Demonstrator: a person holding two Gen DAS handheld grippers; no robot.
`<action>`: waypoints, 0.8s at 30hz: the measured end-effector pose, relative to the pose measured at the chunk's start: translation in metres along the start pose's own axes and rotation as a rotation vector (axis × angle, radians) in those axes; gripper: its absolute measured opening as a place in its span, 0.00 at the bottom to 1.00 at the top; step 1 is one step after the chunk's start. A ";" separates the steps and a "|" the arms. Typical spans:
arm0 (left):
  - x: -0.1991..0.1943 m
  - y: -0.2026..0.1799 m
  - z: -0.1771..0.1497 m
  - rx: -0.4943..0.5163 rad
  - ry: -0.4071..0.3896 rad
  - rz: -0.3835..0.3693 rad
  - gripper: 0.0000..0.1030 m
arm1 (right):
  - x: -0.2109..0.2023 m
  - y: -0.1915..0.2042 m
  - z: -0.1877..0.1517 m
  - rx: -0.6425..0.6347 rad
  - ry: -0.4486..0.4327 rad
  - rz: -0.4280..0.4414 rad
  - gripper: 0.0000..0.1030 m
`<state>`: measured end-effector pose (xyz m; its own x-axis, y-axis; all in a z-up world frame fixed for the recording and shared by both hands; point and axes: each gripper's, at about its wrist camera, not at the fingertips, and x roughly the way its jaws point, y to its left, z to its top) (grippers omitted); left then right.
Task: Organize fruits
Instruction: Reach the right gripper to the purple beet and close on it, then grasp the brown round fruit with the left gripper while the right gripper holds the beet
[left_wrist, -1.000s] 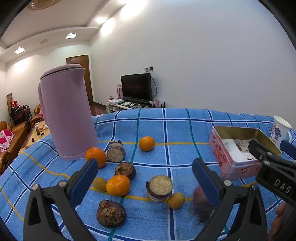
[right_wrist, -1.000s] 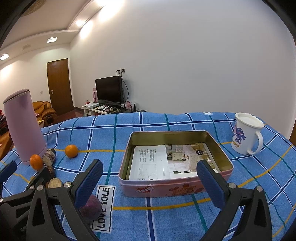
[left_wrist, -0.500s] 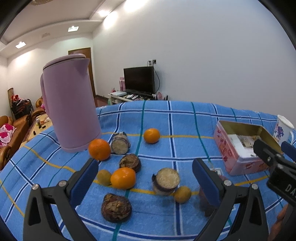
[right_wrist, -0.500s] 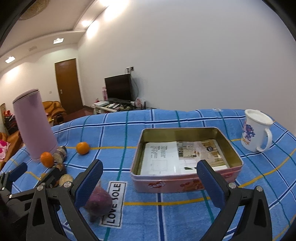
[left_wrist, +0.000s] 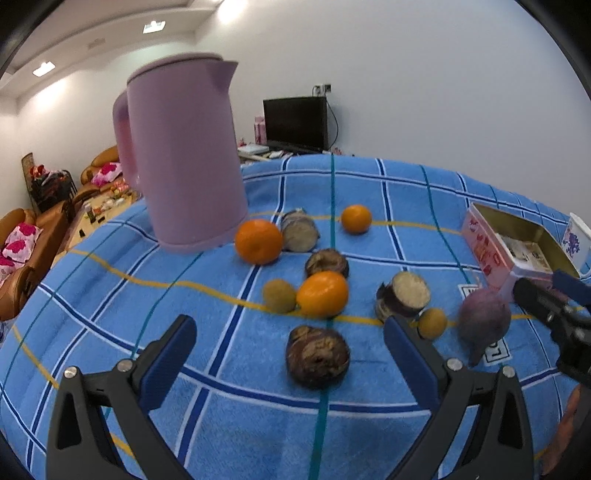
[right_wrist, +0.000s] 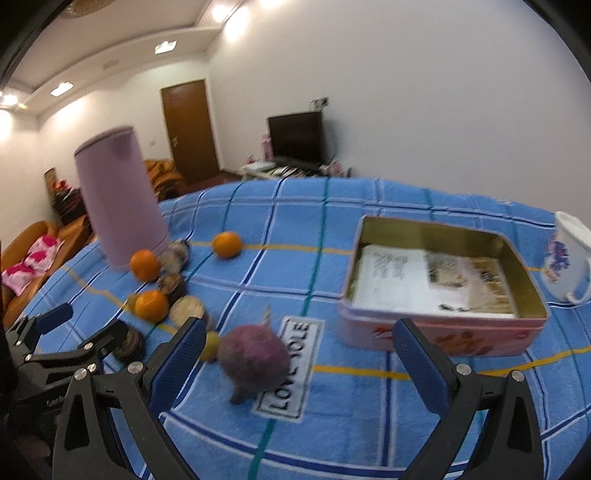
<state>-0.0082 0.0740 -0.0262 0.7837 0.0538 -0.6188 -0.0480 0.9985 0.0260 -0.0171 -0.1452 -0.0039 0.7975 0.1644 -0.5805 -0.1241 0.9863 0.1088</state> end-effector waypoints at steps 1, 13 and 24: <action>0.001 -0.001 0.000 0.001 0.003 0.000 1.00 | 0.001 0.003 -0.001 -0.005 0.015 0.012 0.98; 0.014 -0.006 0.001 0.026 0.075 0.028 1.00 | 0.044 0.030 -0.011 -0.112 0.210 0.066 0.85; 0.017 0.006 -0.002 0.011 0.123 0.011 1.00 | 0.057 0.024 -0.015 -0.111 0.278 0.076 0.53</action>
<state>0.0036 0.0811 -0.0378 0.7009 0.0643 -0.7103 -0.0492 0.9979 0.0417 0.0169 -0.1118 -0.0461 0.5932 0.2201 -0.7744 -0.2532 0.9641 0.0801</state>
